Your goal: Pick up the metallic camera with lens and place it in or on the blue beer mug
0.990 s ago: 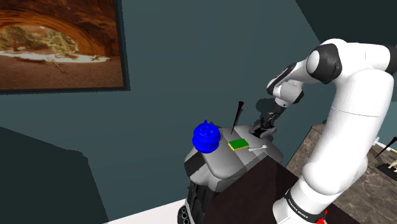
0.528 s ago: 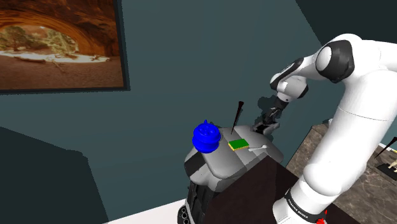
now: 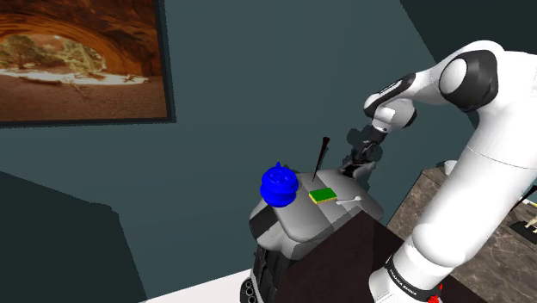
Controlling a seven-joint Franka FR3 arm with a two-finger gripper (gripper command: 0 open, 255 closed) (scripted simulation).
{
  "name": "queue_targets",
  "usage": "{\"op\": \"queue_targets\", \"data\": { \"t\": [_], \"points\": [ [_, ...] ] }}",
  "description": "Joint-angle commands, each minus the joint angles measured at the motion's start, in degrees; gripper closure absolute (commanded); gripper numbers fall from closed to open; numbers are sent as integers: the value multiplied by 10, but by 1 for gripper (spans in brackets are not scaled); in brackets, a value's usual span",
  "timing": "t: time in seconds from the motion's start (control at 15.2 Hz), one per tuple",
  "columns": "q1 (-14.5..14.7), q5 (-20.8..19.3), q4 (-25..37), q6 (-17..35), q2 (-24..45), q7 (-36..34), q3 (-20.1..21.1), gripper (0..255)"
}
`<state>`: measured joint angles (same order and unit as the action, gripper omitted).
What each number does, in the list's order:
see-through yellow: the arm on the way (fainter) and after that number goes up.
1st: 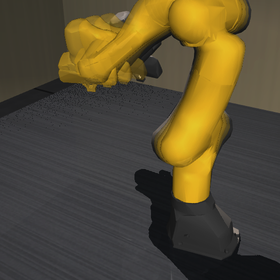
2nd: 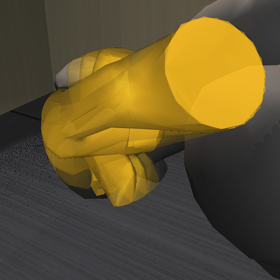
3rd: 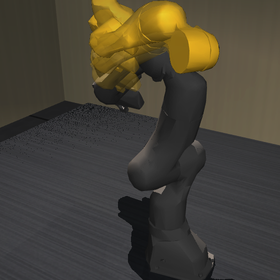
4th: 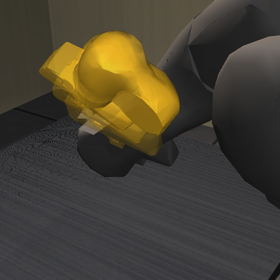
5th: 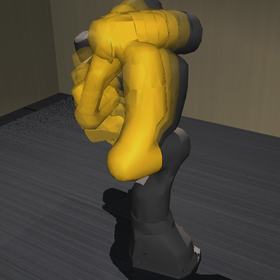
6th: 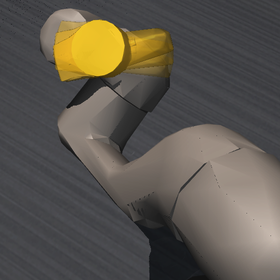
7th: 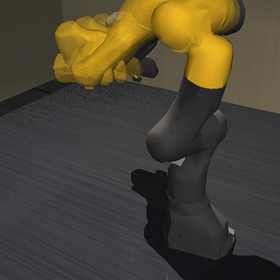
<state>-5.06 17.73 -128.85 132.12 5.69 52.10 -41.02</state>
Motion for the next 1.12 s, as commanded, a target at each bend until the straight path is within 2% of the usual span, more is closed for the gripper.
{"op": "queue_targets", "data": {
  "t": [0.0, 0.53, 1.06],
  "points": [
    [20, -15, -16, 10, -18, -39, 10, 255],
    [86, -34, -46, 45, -42, -167, 64, 255],
    [147, -28, -32, 65, -23, -279, 120, 255]
  ]
}}
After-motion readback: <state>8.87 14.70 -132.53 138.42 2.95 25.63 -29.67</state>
